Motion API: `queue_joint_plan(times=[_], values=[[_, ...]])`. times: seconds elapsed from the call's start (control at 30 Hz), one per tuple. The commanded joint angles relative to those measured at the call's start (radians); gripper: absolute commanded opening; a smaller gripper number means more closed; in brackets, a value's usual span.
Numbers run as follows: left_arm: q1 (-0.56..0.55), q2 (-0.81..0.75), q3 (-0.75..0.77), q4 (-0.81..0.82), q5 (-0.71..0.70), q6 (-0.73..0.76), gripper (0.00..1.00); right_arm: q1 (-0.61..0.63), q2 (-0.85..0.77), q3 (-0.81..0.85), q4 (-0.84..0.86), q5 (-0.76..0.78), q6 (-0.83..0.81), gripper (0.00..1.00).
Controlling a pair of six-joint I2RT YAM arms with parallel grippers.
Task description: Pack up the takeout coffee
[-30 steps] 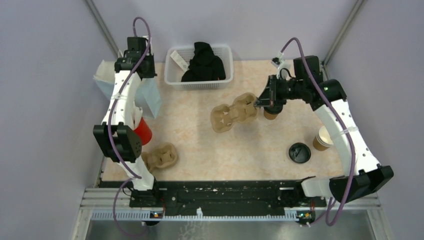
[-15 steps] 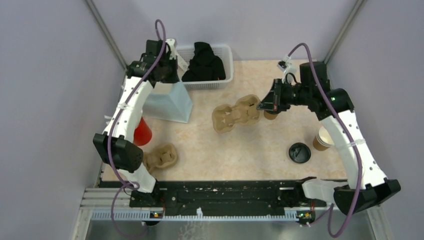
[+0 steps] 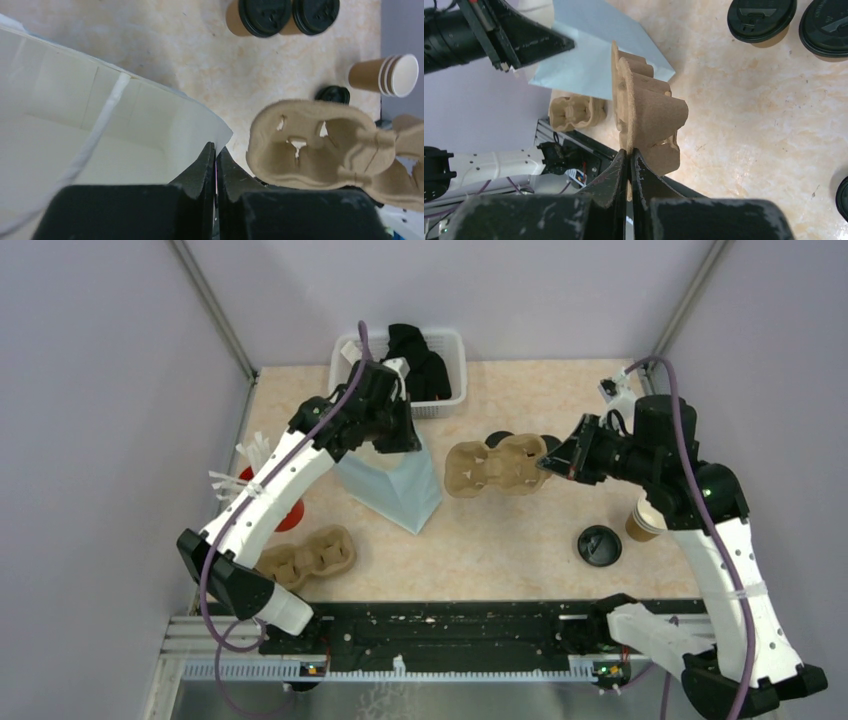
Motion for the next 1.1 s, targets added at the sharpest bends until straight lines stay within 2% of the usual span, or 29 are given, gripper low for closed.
queue_joint_plan(times=[0.0,0.23,0.37,0.57,0.67,0.8,0.93,1.07], values=[[-0.064,-0.042,-0.023,0.076,0.031,-0.139,0.13,-0.008,-0.052,-0.026,0.041,0.050,0.070,0.00],[-0.121,-0.029,0.148,0.019,0.141,-0.060,0.59,-0.008,-0.063,-0.025,0.024,0.064,0.076,0.00],[-0.121,-0.078,0.241,-0.039,0.149,0.044,0.76,-0.008,-0.067,-0.019,0.013,0.079,0.069,0.00],[-0.087,-0.116,0.357,-0.277,-0.161,0.164,0.81,-0.008,-0.062,-0.016,0.013,0.087,0.064,0.00],[-0.071,-0.115,0.377,-0.401,-0.292,0.088,0.84,-0.009,-0.052,-0.007,0.012,0.084,0.057,0.00],[-0.069,-0.200,0.315,-0.465,-0.447,-0.062,0.87,-0.007,-0.038,0.004,0.009,0.081,0.042,0.00],[-0.069,-0.328,0.161,-0.406,-0.481,-0.162,0.85,-0.008,-0.034,0.009,0.013,0.079,0.037,0.00],[-0.070,-0.371,0.081,-0.347,-0.409,-0.174,0.82,-0.008,-0.033,0.009,0.016,0.064,0.039,0.00]])
